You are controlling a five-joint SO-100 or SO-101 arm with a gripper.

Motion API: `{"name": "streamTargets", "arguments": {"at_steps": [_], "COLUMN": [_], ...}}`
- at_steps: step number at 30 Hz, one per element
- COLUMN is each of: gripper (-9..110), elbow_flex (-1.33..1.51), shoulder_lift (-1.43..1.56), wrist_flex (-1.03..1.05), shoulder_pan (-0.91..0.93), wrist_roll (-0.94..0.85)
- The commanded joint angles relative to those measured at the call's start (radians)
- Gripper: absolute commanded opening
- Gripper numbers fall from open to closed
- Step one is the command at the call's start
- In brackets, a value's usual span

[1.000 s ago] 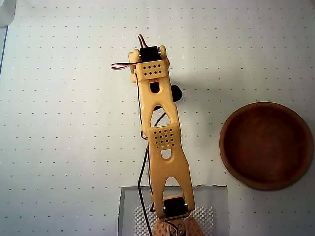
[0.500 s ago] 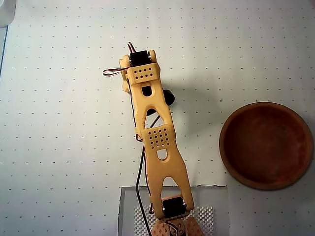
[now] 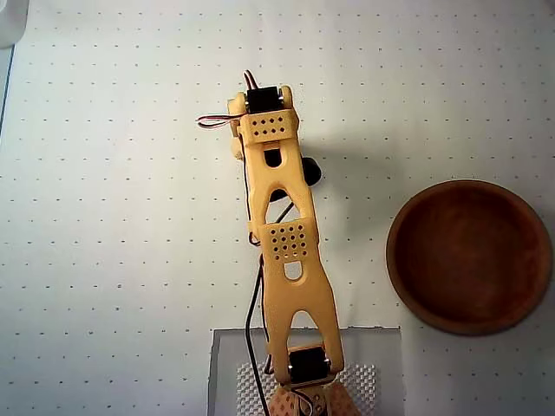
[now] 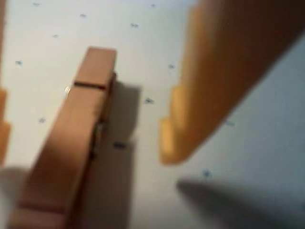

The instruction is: Grasp a clothespin and put it in the bowl.

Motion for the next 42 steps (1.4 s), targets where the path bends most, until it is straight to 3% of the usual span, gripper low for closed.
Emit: {"name": "streamTargets", "arguments": {"at_steps": [1,12,21,34,42], "gripper": [21,19,-4,-3,-3], "elbow_flex": [-0.049,-0.048,-0.048,-0.049,0.061], "shoulder_lift": [0.035,0.035,0.035,0.064,0.368], "wrist_flex": [-0.003,0.008,0.008,0.008,0.009], "shoulder_pan": [0.014,0.015,0.012,0.015,0.04], "wrist_roll": [0.009,0.006,0.006,0.006,0.063]}}
